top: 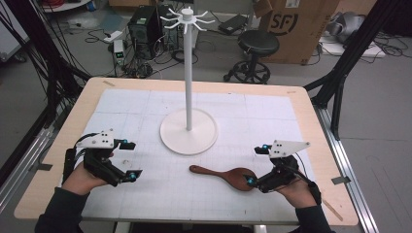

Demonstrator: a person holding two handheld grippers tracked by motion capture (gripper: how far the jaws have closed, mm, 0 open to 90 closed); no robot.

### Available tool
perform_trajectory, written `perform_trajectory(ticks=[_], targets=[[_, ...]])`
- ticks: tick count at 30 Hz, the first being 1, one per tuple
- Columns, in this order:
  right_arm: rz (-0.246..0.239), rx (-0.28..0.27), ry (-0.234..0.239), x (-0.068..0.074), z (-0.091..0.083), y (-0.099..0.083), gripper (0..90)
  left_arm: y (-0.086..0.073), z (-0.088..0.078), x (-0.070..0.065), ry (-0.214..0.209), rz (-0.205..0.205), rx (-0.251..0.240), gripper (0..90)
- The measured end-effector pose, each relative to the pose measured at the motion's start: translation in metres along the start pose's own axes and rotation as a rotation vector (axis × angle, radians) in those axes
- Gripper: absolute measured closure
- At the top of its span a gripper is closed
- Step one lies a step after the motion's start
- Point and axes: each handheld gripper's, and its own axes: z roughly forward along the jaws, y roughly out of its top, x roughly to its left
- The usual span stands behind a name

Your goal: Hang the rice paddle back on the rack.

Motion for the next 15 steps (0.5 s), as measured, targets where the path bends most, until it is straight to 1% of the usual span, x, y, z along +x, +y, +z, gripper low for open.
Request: perform_trajectory(ticks=[1, 2, 4, 5, 6, 8, 10, 11, 13, 15], targets=[[0.007, 0.004, 0.012, 0.0002, 0.0007, 0.0001, 0.3, -0.0002, -0.0002, 0.0003, 0.000, 0.000, -0.004, 1.7], [-0.003, 0.007, 0.013, -0.0010, 0.0013, 0.0003, 0.3, -0.0004, -0.0008, 0.0008, -0.003, 0.001, -0.001, 1.7], [0.003, 0.018, 0.020, -0.0016, 0.0022, 0.0007, 0.3, -0.0016, -0.0014, 0.0009, -0.004, -0.001, 0.001, 1.7], [-0.003, 0.016, 0.024, -0.0027, 0.0028, 0.0011, 0.3, -0.0028, -0.0019, 0.0009, -0.003, 0.001, 0.006, 1.7], [0.003, 0.025, 0.037, -0.0031, 0.0032, 0.0016, 0.3, -0.0043, -0.0020, 0.0007, -0.002, -0.005, 0.009, 1.7], [-0.003, 0.034, 0.049, -0.0046, 0.0051, 0.0031, 0.3, -0.0072, -0.0027, 0.0014, 0.000, -0.007, 0.019, 1.7], [-0.007, 0.043, 0.063, -0.0059, 0.0072, 0.0045, 0.3, -0.0093, -0.0036, 0.0027, 0.004, -0.013, 0.016, 1.7], [0.000, 0.054, 0.072, -0.0055, 0.0079, 0.0050, 0.3, -0.0098, -0.0031, 0.0031, 0.002, -0.013, 0.015, 1.7], [-0.012, 0.071, 0.076, -0.0063, 0.0094, 0.0065, 0.3, -0.0099, -0.0026, 0.0030, 0.007, -0.015, 0.020, 1.7], [-0.029, 0.090, 0.078, -0.0064, 0.0104, 0.0088, 0.3, -0.0099, -0.0025, 0.0029, 0.009, -0.007, 0.020, 1.7]])
